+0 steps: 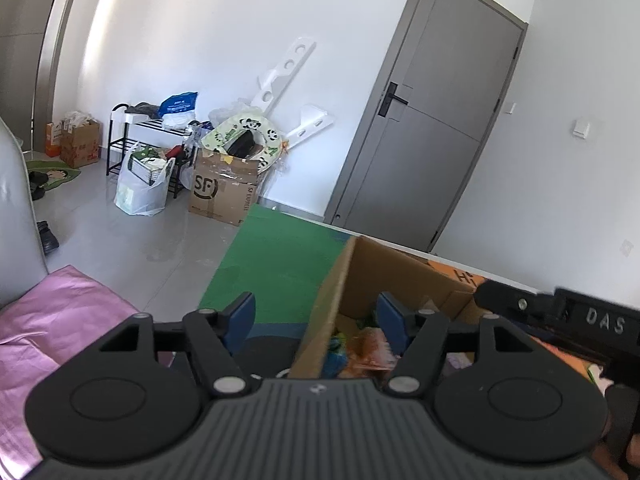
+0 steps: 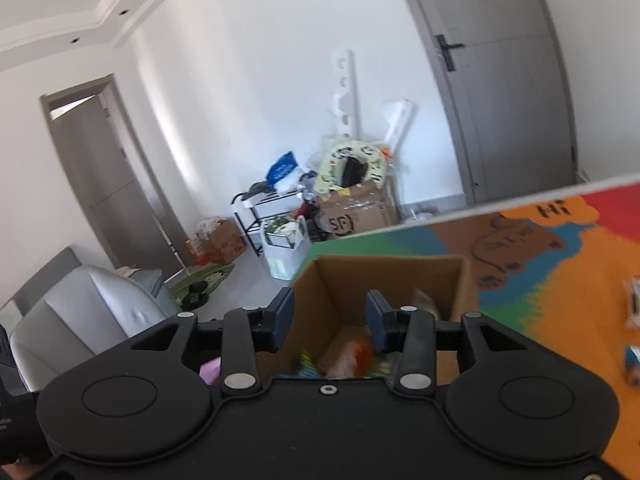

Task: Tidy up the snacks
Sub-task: 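Open both grippers to drop the packs into the box, then move both tools back over the remaining snacks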

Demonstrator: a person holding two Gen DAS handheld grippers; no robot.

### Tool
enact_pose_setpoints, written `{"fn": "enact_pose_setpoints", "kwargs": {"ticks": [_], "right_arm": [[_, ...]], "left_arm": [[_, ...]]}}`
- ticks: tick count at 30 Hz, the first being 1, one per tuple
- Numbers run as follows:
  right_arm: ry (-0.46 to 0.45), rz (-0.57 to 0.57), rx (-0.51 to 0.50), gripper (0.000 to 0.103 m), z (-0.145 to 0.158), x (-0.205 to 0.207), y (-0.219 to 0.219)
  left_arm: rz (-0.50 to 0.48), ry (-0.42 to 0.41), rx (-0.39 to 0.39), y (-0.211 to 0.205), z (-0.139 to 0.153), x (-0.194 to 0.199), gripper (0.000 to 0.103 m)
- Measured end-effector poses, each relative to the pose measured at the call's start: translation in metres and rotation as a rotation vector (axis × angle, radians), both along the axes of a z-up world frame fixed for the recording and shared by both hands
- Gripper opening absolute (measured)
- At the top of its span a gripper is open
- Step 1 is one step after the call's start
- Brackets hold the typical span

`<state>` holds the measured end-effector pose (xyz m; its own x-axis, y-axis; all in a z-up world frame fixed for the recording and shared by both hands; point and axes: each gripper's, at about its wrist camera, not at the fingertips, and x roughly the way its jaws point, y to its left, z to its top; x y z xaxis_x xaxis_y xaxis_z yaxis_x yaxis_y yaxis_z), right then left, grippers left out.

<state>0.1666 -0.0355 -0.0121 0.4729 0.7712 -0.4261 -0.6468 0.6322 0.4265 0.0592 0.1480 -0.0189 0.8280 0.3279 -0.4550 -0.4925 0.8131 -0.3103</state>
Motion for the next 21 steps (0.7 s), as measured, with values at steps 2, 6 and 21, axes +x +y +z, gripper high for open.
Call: {"fn": "enact_pose_setpoints", "kwargs": {"ticks": [2,6,21], "right_arm": [[0.000,-0.021,-0.001,0.049,-0.001,-0.001,-0.013],[0.009,-0.066,0.010,0.056,-0.002,-0.001,-0.038],[0.012,-0.220,0.012,0.079,-0.011,-0.003,-0.129]], "left_arm": [[-0.012,-0.004,0.008,-0.006,0.001,0.002,0.073],[-0.032,-0.001,0.030,-0.023,0.003,0.008,0.078],[-0.156,0.010,0.071,-0.094,0.007,0.032,0.088]]}}
